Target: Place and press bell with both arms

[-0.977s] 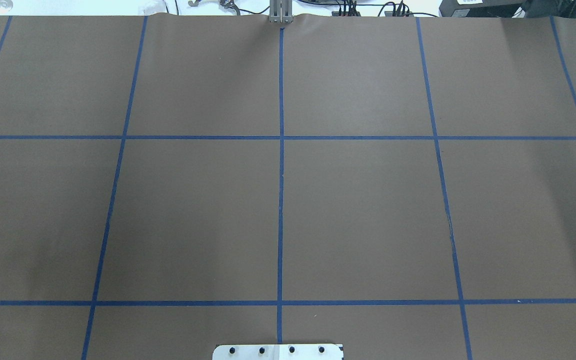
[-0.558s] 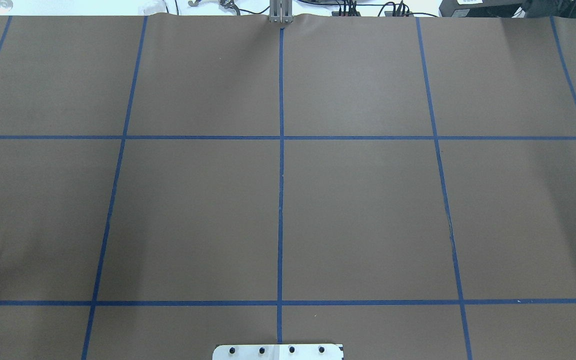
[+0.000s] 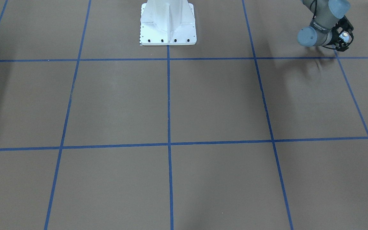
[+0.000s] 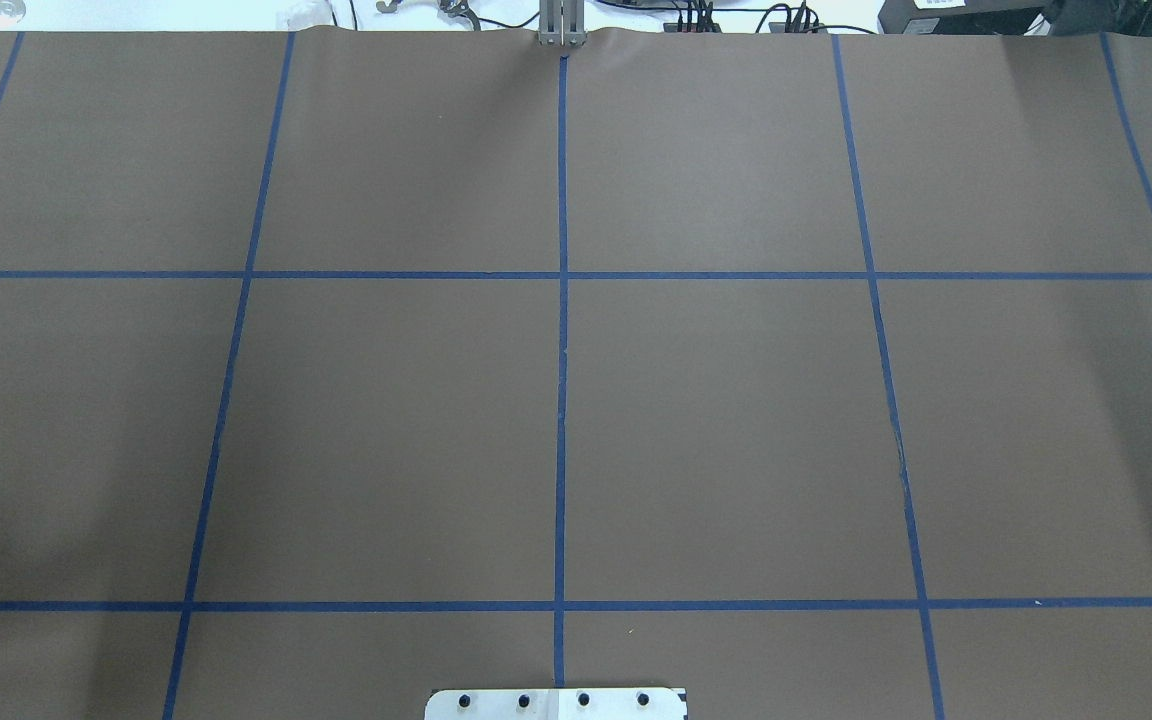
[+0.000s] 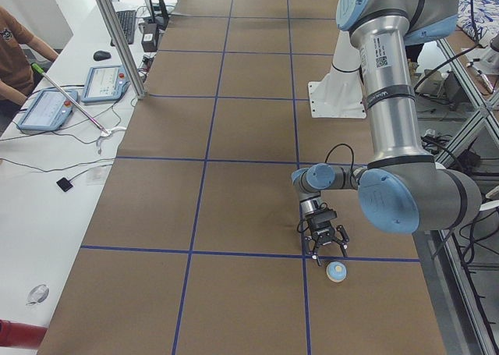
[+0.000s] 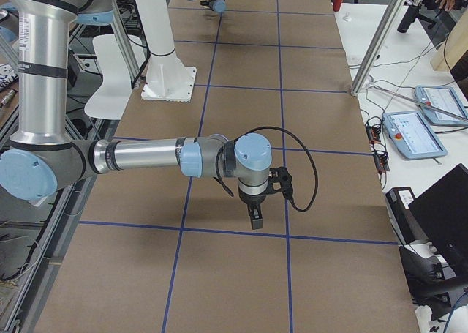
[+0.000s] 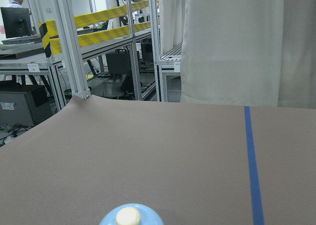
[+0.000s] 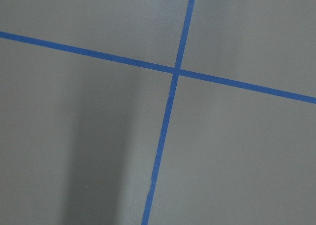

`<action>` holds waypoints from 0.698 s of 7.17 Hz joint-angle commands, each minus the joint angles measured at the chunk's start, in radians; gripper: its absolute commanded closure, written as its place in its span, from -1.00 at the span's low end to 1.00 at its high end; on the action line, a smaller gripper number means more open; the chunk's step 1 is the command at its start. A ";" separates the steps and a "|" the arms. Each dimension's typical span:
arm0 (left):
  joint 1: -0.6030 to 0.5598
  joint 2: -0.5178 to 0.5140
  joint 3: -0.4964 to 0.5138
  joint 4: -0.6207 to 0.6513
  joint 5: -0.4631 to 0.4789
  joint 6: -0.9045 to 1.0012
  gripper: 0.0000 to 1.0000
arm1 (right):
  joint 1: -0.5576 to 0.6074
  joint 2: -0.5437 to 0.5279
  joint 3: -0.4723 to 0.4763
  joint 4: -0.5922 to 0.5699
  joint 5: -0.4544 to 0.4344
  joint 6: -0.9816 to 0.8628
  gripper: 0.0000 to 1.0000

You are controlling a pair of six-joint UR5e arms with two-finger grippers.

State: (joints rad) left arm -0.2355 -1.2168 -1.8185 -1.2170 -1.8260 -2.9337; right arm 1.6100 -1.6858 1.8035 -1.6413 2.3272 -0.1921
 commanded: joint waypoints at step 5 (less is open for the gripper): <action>0.071 -0.001 0.042 -0.021 -0.049 -0.036 -1.00 | 0.001 -0.002 0.013 0.000 -0.072 -0.001 -1.00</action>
State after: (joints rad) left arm -0.1655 -1.2179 -1.7772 -1.2348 -1.8745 -2.9753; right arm 1.6109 -1.6871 1.8150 -1.6413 2.2685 -0.1933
